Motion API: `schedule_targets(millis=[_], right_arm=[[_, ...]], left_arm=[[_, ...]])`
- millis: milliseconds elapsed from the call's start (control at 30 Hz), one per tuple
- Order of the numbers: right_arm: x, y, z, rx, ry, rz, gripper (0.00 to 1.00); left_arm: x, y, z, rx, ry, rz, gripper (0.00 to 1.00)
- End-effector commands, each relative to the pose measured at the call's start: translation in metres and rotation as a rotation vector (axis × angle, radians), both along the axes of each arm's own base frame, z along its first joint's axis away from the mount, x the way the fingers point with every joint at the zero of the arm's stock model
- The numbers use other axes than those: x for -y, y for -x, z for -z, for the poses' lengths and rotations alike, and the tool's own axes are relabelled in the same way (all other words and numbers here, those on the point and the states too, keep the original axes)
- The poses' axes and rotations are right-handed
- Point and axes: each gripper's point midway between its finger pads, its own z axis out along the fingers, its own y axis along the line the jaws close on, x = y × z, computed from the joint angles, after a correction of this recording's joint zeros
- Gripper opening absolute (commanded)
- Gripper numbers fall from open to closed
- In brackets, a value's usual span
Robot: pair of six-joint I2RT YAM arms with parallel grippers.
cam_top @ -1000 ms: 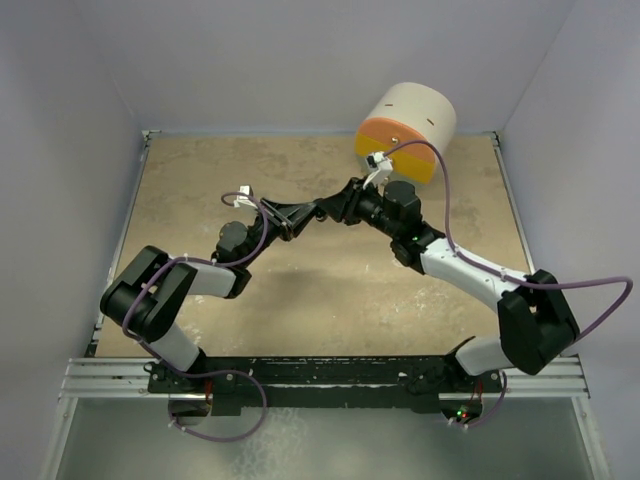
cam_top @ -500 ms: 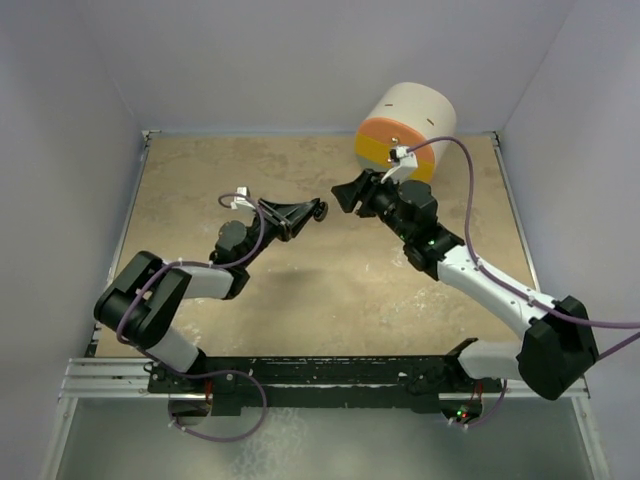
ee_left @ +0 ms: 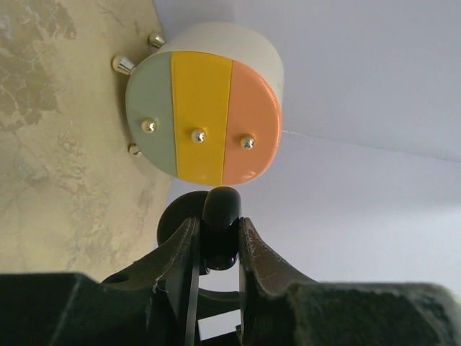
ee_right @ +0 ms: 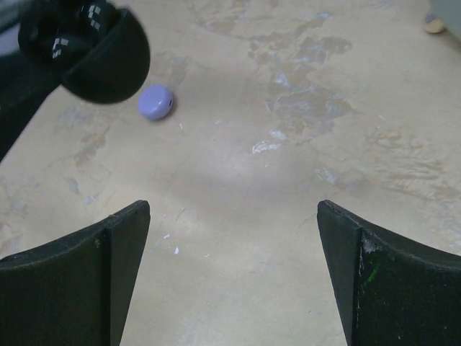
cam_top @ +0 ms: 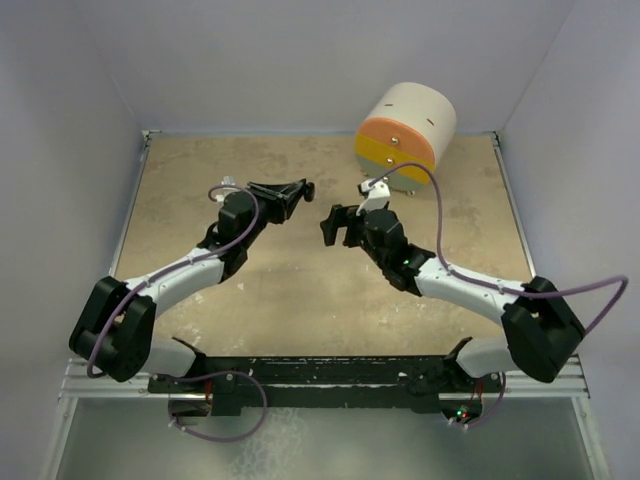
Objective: Insert the wireless bluetooth earbuds into the charging case
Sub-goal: Close the charging case.
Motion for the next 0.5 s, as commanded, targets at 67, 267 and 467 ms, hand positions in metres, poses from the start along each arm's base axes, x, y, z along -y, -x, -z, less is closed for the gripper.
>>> schedule_targets(millis=[67,267,467], right_arm=[[-0.027,-0.012,-0.014,0.133,0.003,0.011,1.0],[-0.039,-0.021,-0.019,0.176,-0.029,0.005,1.0],[-0.057,-0.029,-0.013,0.17,-0.011,-0.034,1.0]], left_arm=[[0.001,0.0,0.002,-0.13,-0.009,-0.069,0.0],[0.002,0.01,0.015,-0.208,-0.043,-0.082,0.0],[0.0,0.012,0.019,-0.228,-0.054,-0.094,0.0]])
